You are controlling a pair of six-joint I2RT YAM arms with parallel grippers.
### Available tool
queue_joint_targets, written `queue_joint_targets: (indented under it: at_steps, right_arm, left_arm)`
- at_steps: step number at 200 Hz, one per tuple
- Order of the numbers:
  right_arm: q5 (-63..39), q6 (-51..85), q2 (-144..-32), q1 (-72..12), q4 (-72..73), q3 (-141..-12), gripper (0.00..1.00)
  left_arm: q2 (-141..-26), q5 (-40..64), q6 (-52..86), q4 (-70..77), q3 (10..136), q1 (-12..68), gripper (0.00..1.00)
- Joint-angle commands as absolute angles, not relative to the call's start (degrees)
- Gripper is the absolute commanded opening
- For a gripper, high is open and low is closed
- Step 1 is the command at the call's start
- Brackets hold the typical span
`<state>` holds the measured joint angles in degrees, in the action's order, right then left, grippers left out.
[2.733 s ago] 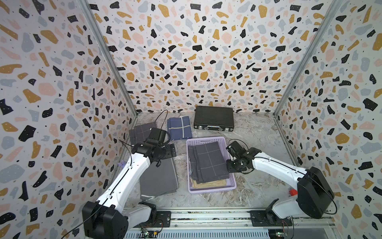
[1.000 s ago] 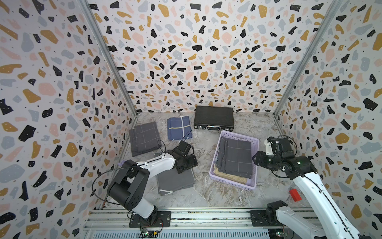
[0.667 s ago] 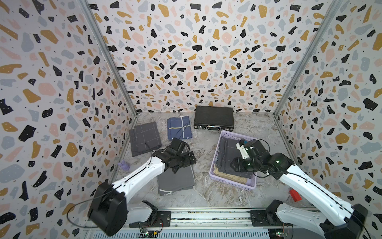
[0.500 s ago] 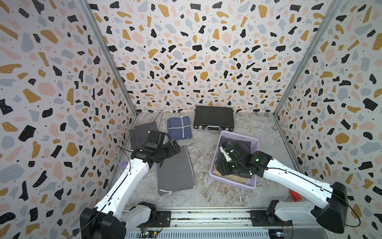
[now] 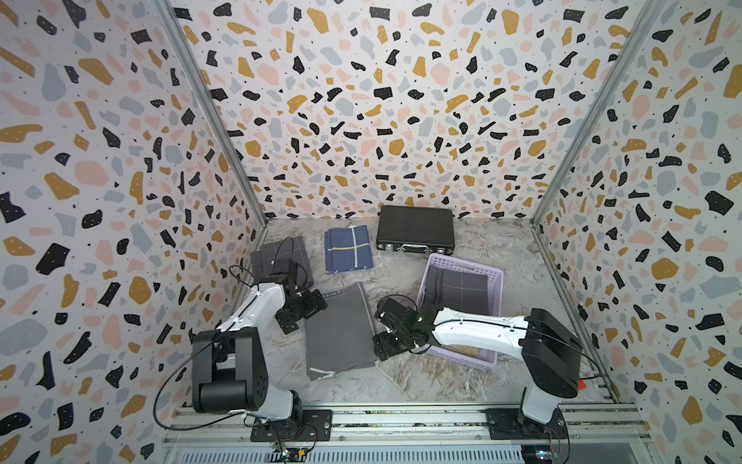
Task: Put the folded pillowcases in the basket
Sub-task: Move the pillowcase to the center of the board, then pick up the pillowcase from the center of the board.
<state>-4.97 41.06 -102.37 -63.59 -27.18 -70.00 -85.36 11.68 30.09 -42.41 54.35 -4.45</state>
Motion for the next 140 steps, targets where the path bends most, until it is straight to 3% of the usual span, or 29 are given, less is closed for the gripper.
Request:
queue_joint_targets:
  at_steps: [1, 93, 140]
  right_arm:
    - [-6.89, 42.05, -103.59, -63.46, -25.08, -71.69, 0.76]
    - [-8.06, 41.39, -110.74, -63.46, -22.87, -74.34, 0.74]
    - [-10.92, 42.8, -114.17, -63.72, -20.55, -75.81, 0.69]
  left_arm:
    - [-88.65, 11.54, 27.83, -41.04, 58.04, -4.92, 1.0]
    - [-97.34, 8.84, 26.63, -39.28, 63.67, -5.63, 1.0]
    - [-101.76, 9.15, 26.49, -39.15, 65.35, -5.58, 0.94]
